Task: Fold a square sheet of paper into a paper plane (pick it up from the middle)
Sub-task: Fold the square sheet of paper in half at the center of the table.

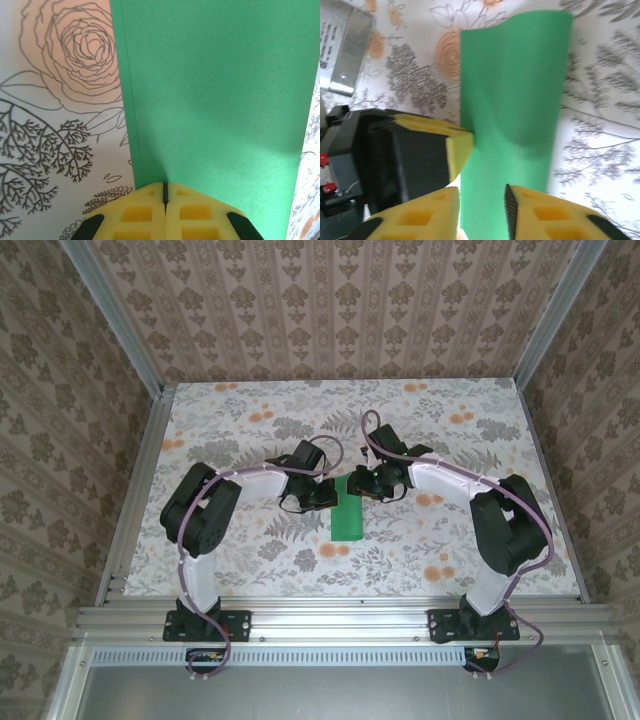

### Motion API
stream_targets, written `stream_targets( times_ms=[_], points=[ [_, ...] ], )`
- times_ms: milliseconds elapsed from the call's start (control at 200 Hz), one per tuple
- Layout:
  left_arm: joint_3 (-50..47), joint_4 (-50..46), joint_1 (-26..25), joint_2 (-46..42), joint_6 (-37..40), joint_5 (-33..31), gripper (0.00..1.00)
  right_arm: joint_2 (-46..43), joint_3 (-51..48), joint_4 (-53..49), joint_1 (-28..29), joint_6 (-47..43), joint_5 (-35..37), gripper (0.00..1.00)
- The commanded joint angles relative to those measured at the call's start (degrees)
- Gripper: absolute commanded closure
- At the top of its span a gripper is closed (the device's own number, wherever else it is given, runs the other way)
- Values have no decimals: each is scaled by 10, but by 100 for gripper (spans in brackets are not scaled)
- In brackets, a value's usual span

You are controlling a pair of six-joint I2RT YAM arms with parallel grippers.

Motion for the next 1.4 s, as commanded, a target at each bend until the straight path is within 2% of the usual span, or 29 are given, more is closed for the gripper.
stream_targets(
  times_ms=[0,160,765,985,1120,1290,1400],
  points=[
    [4,-43,-2,20,16,-25,94,18,-13,47,0,17,-66,74],
    [6,-44,-2,24,19,-19,94,48,-16,44,-4,10,-50,77],
    [11,-44,-2,40,19,-16,94,107,-84,85,-30,10,-49,74],
    [11,-44,-3,40,18,-14,94,53,-83,80,-31,11,-72,72],
    [13,-45,-3,39,19,-12,94,13,-93,111,-31,24,-130,71],
    [12,-44,-3,40,20,-10,94,21,-127,141,-30,40,-156,72],
    [12,-45,-3,38,21,-11,94,40,-141,132,-30,34,-140,72]
  ],
)
